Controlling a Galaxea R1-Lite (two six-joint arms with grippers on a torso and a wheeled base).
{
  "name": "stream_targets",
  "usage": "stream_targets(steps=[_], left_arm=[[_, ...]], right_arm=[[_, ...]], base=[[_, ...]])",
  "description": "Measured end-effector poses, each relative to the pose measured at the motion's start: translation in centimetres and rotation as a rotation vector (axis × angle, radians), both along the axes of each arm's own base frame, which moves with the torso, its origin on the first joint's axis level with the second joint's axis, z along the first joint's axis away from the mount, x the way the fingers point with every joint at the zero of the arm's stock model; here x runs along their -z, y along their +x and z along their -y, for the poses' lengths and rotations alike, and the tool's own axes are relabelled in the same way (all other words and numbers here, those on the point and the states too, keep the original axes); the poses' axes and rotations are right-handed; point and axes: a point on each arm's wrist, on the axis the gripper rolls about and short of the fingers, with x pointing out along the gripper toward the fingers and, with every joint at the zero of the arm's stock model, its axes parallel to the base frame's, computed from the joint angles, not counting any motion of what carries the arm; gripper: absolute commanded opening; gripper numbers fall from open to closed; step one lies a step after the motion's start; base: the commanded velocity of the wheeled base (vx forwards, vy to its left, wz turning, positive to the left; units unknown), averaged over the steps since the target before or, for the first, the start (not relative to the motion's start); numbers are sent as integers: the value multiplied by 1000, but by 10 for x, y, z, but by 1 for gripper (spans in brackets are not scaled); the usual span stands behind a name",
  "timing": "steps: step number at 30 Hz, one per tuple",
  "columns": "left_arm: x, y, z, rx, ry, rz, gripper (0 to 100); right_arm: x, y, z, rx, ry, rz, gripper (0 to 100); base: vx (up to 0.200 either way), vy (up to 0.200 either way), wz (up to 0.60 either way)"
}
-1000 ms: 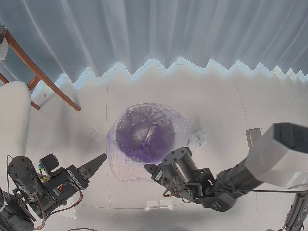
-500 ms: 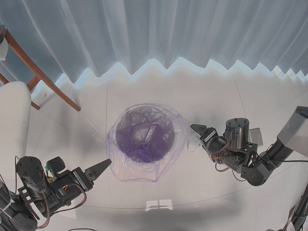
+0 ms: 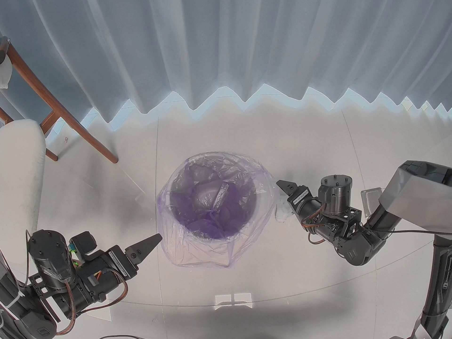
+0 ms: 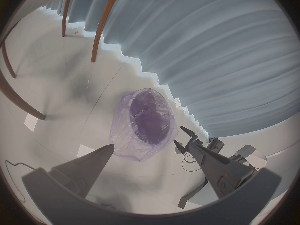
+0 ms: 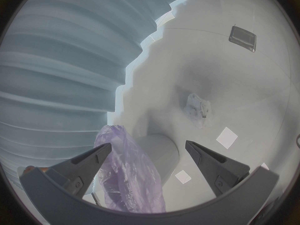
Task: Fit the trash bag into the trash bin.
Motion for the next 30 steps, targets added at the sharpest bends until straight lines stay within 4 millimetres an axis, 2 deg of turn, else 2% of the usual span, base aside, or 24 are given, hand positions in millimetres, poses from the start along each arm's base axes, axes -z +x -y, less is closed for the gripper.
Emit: stream_targets(steps=[4,5,9,15,21,30], left_arm=[[0,0,0,-2,0,-3,100],[1,0,0,-2,0,-3,100],[1,1,0,-2,2,-8,100],[3,1,1,-6,8,-15,100],[4,2,0,-36,17,-15,100],[4,2,0,-45,18,-18,100]], right_arm=[[5,1,-2,-7,-6,-3,100],[6,1,-3,-10,-5,-1,0],[15,-2,-11,-35,-15,-2,0],[34,0,-11,-29,-42,-34,0],[51,11,-5,1,-60,-56,0],[72,30,-13,-55,-200,-15,0]], base=[[0,0,0],[0,0,0],[0,0,0],[0,0,0],[0,0,0],[0,0,0]])
